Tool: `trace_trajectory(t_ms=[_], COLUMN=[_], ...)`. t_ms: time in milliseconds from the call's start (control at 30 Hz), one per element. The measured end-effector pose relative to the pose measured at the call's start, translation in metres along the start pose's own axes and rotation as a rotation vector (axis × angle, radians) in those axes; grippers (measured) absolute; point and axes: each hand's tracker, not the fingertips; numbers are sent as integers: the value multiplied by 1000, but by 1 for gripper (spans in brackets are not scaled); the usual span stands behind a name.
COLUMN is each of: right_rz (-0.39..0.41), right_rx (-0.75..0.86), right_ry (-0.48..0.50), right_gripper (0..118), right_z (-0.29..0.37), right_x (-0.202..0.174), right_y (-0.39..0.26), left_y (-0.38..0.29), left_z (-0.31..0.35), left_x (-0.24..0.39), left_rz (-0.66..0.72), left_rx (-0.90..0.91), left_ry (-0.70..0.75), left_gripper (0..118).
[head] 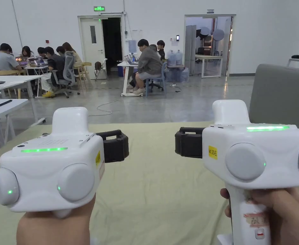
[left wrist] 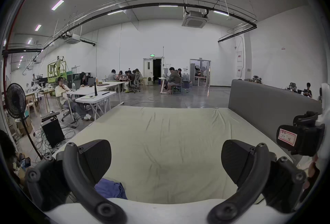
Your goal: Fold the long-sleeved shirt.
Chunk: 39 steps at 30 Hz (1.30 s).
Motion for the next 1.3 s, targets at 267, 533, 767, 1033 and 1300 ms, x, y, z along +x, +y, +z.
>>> trace_trajectory(t_ms=[267,533,767,1033,1300], right_rz=[-18,-18,-21,-19,-8], right_rx=[-17,-44,-46,-5,9], right_ry=[0,-24,-1,7,-29], right_gripper=[115,115,114,114,115], right_z=[-2,-3,-1,6,7], right_x=[2,-2,-1,-2,-1], right_y=[0,1,0,0,-1], left_y=[0,-1,-1,0,-2], left_z=[1,2,3,5,5], left_x=[-1,-2,-3,-3,-4], left_rz=[3,10,11,12,16], left_rx=[-2,-5,-5,2,-5], left_ry=[-1,-4,-5,-2,-3], left_gripper=[118,118,118,118,118])
